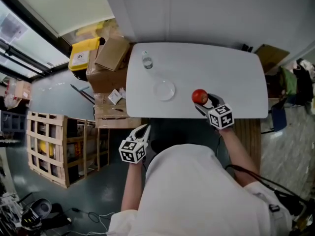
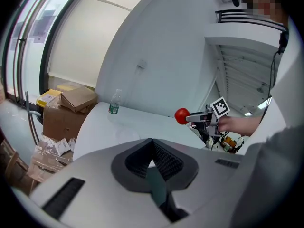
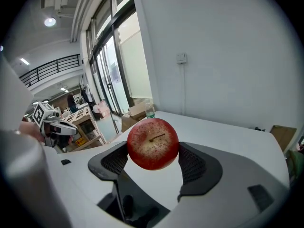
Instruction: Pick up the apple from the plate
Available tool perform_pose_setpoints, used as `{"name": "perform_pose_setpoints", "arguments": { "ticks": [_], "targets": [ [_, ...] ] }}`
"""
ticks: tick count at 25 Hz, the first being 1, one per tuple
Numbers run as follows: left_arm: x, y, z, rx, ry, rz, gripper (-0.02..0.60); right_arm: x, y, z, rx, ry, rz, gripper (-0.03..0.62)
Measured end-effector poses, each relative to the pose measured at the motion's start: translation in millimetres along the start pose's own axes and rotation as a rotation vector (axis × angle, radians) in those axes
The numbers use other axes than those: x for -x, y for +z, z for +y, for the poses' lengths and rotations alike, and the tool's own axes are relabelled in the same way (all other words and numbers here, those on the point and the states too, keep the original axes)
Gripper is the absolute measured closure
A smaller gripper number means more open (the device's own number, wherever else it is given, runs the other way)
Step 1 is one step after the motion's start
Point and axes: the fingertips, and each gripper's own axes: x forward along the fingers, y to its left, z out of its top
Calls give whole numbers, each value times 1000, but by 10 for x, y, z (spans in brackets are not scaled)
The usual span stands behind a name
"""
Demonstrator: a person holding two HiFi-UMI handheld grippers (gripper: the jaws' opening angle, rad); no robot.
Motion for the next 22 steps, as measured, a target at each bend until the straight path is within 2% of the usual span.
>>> {"name": "perform_pose_setpoints", "arguments": {
  "ticks": [22],
  "targets": [
    [236,13,302,-9,-25,-9,580,-44,39,320,-19,-23,-18,249]
  ]
}}
